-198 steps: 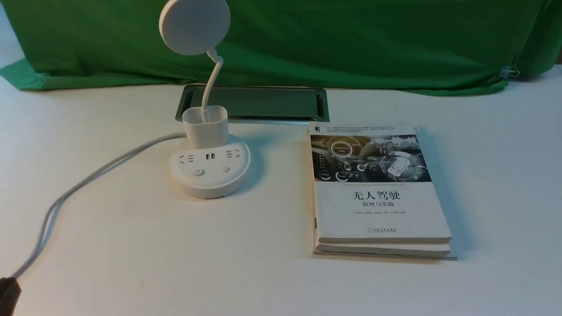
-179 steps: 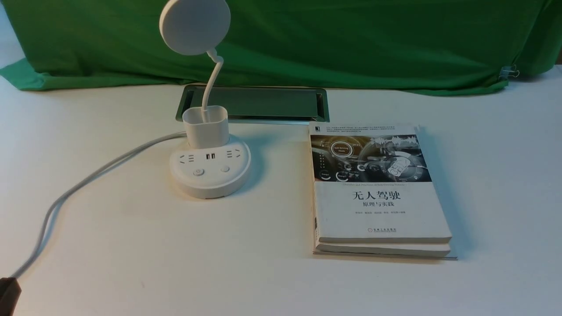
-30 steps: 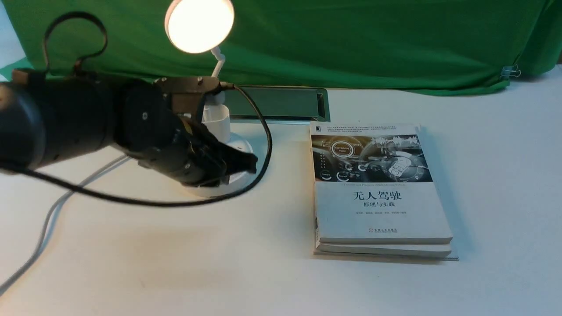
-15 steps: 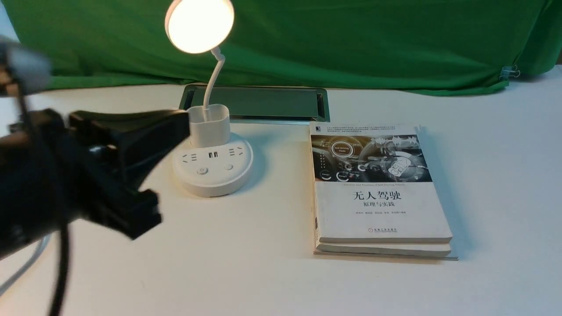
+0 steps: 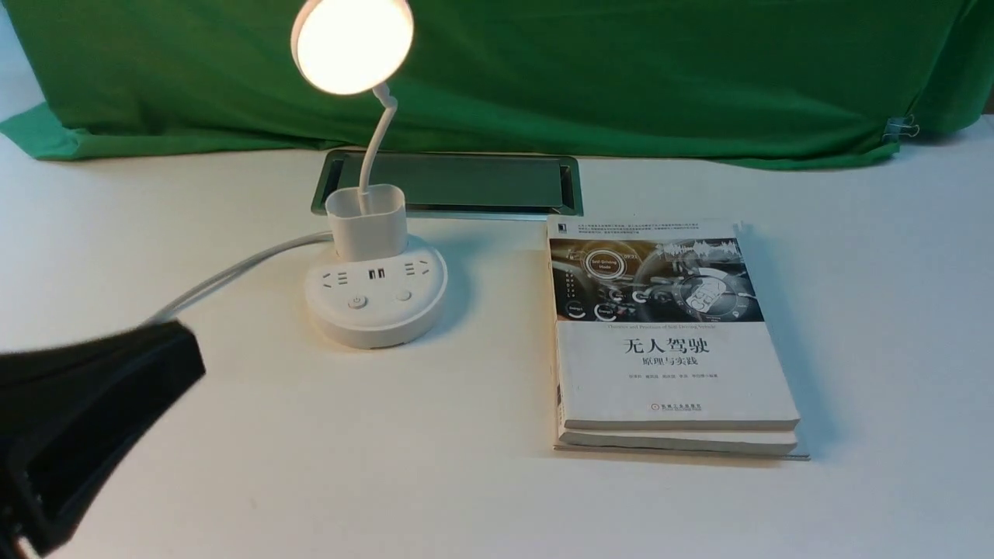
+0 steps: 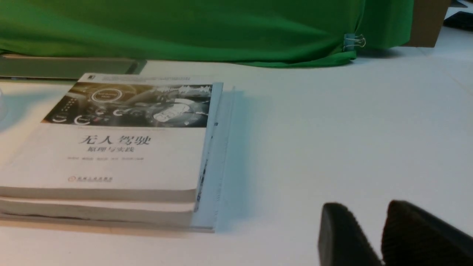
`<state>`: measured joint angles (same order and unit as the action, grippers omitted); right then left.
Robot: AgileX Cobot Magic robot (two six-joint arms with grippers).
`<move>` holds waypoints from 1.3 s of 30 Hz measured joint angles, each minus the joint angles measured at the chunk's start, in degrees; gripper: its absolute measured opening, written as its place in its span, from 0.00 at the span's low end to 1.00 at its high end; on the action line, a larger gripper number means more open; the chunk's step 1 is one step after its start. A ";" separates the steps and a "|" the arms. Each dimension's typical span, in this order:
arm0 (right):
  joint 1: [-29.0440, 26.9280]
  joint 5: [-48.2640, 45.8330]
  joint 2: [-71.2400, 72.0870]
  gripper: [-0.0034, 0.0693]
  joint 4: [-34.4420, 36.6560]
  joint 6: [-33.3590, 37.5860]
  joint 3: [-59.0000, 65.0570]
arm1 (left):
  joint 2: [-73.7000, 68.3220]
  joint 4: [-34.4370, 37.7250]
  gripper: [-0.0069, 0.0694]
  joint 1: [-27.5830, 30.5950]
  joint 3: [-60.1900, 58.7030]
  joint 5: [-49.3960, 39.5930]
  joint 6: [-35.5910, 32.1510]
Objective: Turn on the desk lamp on the white desktop with your hand.
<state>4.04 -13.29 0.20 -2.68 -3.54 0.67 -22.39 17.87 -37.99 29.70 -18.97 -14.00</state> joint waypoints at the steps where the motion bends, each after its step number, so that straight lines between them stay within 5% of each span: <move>1: 0.00 0.00 0.00 0.37 0.00 0.00 0.00 | 0.47 -0.09 0.09 0.00 0.00 -1.36 -0.01; 5: 0.00 0.00 0.00 0.37 0.00 0.00 0.00 | 7.25 -4.02 0.09 0.52 -3.61 -4.27 0.21; 10: 0.00 0.00 0.00 0.37 0.00 0.00 0.00 | 17.45 -13.95 0.09 10.14 -15.78 17.73 0.35; 15: 0.00 0.00 0.00 0.37 0.00 0.00 0.00 | 22.12 -16.57 0.09 23.07 -26.99 31.60 2.84; 18: 0.00 0.00 0.00 0.37 0.00 0.00 0.00 | 22.25 -16.45 0.09 27.62 -29.51 31.56 6.93; 26: 0.00 -0.02 0.00 0.37 0.00 0.06 0.00 | 22.50 -14.50 0.09 31.62 -30.00 5.15 14.86; 39: 0.00 -0.02 0.00 0.37 0.00 0.01 0.00 | 22.50 -13.52 0.09 31.69 -30.00 2.84 14.00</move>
<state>4.04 -13.31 0.20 -2.68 -3.52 0.67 0.11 4.35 -6.30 -0.30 -16.12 0.00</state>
